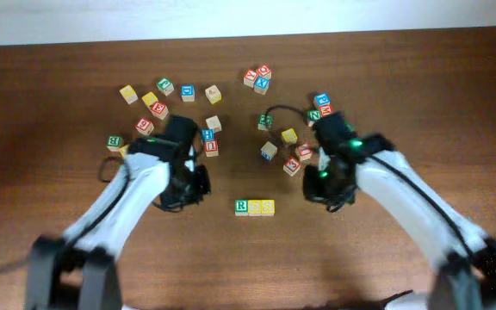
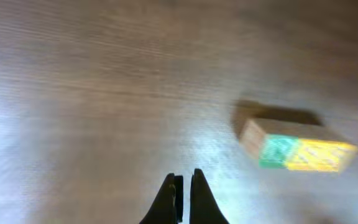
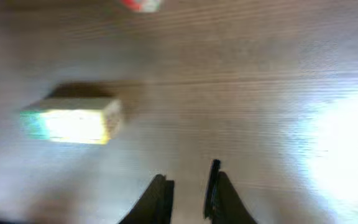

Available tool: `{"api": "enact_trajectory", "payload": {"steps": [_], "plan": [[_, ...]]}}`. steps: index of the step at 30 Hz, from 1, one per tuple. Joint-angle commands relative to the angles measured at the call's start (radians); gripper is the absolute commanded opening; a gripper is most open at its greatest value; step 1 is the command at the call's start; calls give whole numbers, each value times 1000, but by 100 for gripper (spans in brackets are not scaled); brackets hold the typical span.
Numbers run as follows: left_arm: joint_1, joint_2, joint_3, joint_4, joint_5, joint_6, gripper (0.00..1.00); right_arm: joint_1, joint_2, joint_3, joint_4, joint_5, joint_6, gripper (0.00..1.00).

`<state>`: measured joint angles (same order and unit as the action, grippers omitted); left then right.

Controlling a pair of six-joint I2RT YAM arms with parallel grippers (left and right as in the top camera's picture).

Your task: Spell out RSS

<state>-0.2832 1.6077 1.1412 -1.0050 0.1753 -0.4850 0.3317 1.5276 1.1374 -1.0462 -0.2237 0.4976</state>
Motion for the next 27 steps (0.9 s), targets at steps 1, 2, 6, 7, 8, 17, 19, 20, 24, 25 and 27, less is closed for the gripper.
{"api": "enact_trajectory", "payload": {"steps": [1, 2, 6, 7, 8, 17, 19, 20, 24, 25, 27], "plan": [[25, -212, 47, -58, -12, 32, 0, -3, -236, 64, -97, 39, -42, 25], [25, -275, 47, -80, -22, 32, 0, -3, -332, 64, -139, 51, -41, 40], [24, -467, 47, -151, -70, 31, 49, -3, -595, 63, -290, 111, -37, 76], [24, -507, 47, -162, -72, 31, 82, -3, -671, 58, -317, 112, -37, 91], [24, -529, 47, -165, -72, 31, 99, -3, -731, 51, -336, 113, -26, 92], [24, -576, 47, -151, -71, 31, 99, -3, -1045, 23, -364, 113, -18, 98], [24, -576, 47, -152, -71, 31, 99, -3, -1054, 23, -364, 112, -18, 99], [24, -576, 47, -152, -71, 31, 99, -3, -1054, 23, -364, 113, -19, 98], [24, -576, 47, -153, -71, 31, 99, -3, -1054, 23, -364, 113, -19, 98], [24, -576, 47, -152, -71, 31, 99, -3, -1054, 23, -364, 113, -19, 98], [24, -576, 47, -152, -71, 31, 99, -3, -1054, 23, -364, 113, -19, 98]]}}
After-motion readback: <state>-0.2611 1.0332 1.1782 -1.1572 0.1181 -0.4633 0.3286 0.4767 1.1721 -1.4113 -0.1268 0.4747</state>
